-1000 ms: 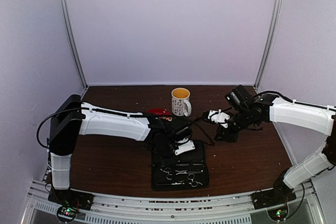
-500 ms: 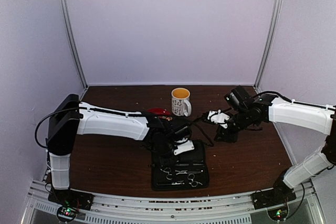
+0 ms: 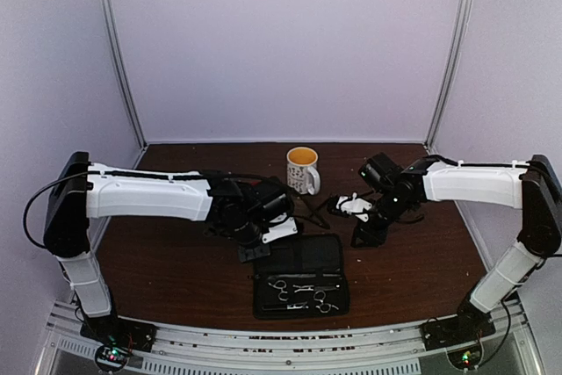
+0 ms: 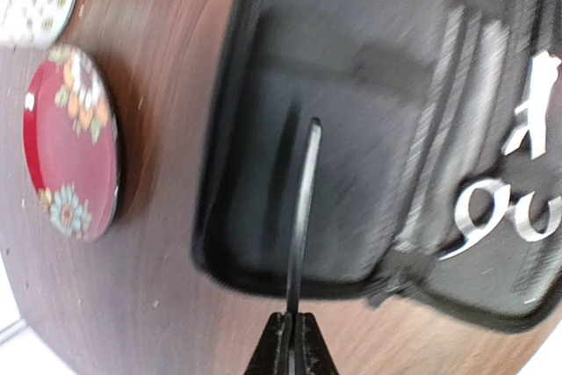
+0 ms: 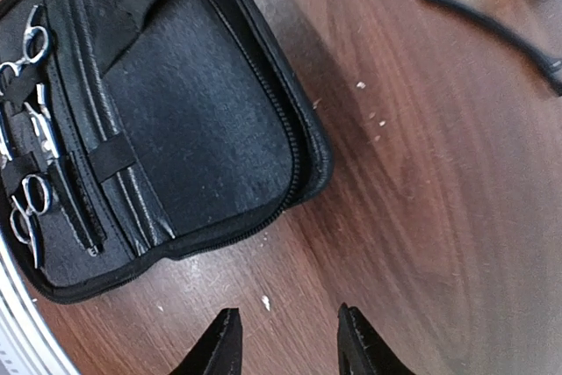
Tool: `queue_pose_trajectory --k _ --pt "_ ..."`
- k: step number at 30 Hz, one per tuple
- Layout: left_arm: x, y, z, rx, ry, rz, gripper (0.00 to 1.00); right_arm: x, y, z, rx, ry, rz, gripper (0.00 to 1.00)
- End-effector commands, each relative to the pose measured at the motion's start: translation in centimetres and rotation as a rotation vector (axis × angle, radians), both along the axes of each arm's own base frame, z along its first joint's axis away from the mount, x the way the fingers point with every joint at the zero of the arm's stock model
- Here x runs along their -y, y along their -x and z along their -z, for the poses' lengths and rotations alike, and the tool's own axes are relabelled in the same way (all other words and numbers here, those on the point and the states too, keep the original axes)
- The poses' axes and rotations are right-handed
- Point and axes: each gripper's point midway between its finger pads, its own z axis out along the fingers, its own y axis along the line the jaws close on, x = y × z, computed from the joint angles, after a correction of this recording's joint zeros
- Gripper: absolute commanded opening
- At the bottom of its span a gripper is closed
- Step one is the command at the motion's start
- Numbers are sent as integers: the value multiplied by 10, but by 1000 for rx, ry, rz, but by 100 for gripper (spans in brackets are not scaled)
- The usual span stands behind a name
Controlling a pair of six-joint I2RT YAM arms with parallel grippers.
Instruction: Sort the hair-cutting tools
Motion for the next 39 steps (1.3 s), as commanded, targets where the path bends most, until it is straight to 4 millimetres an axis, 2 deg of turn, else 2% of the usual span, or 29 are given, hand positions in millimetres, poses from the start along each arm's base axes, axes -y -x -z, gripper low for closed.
queue_pose_trajectory --k 1,6,13,18,22,27,30,36,37,39 --pt "-17 -14 6 50 -81 -19 0 -8 -1 7 -74 5 43 37" --pt "-14 -20 17 49 -111 -28 0 -11 0 25 -119 48 37 37" --pt "8 -19 22 12 -56 8 0 -22 15 42 -144 98 -27 37" --pt "27 -20 27 -14 -13 36 0 -28 19 44 -132 107 -54 37" --pt "42 -23 33 -15 22 57 0 -26 19 46 -128 119 -54 37" --pt "63 -27 30 -16 89 76 0 -25 16 43 -111 121 -50 37" --pt "74 -29 28 -12 124 91 0 -18 13 45 -92 149 -43 37" --pt "82 -32 31 1 148 104 0 -1 2 38 -72 139 5 37" --pt "83 -31 32 -5 149 105 2 0 2 38 -77 137 8 37" --pt "83 -31 32 -8 152 103 15 0 2 40 -83 139 9 37"
